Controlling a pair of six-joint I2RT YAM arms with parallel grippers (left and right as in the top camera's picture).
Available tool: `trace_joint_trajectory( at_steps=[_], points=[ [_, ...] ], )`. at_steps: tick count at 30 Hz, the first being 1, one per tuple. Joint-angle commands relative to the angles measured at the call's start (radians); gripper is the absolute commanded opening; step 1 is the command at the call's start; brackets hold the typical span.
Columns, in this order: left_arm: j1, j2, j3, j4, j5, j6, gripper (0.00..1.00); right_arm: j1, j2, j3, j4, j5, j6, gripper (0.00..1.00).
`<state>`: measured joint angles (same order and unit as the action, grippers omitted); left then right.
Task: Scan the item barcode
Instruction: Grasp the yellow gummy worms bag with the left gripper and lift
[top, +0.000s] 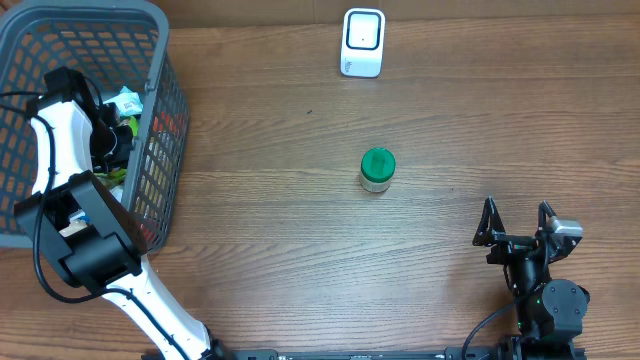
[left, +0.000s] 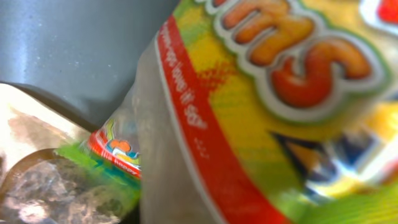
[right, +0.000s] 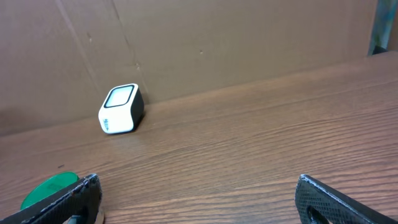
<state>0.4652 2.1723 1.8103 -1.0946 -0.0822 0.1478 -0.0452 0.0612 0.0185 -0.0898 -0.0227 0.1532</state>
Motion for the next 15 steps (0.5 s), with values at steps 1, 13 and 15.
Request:
trace_joint_trajectory(
  at_steps=[1, 13, 15],
  points=[
    [-0.004, 0.019, 0.039, -0.032, 0.021, -0.025, 0.11, 0.000, 0.000, -0.010, 0.006, -0.005, 0.004, 1.00],
    [-0.004, 0.018, 0.388, -0.258, 0.024, -0.117, 0.04, 0.000, 0.000, -0.010, 0.006, -0.005, 0.004, 1.00],
    [-0.004, 0.018, 0.464, -0.301, 0.024, -0.136, 0.04, 0.000, 0.000, -0.010, 0.006, -0.005, 0.004, 1.00]
  ],
)
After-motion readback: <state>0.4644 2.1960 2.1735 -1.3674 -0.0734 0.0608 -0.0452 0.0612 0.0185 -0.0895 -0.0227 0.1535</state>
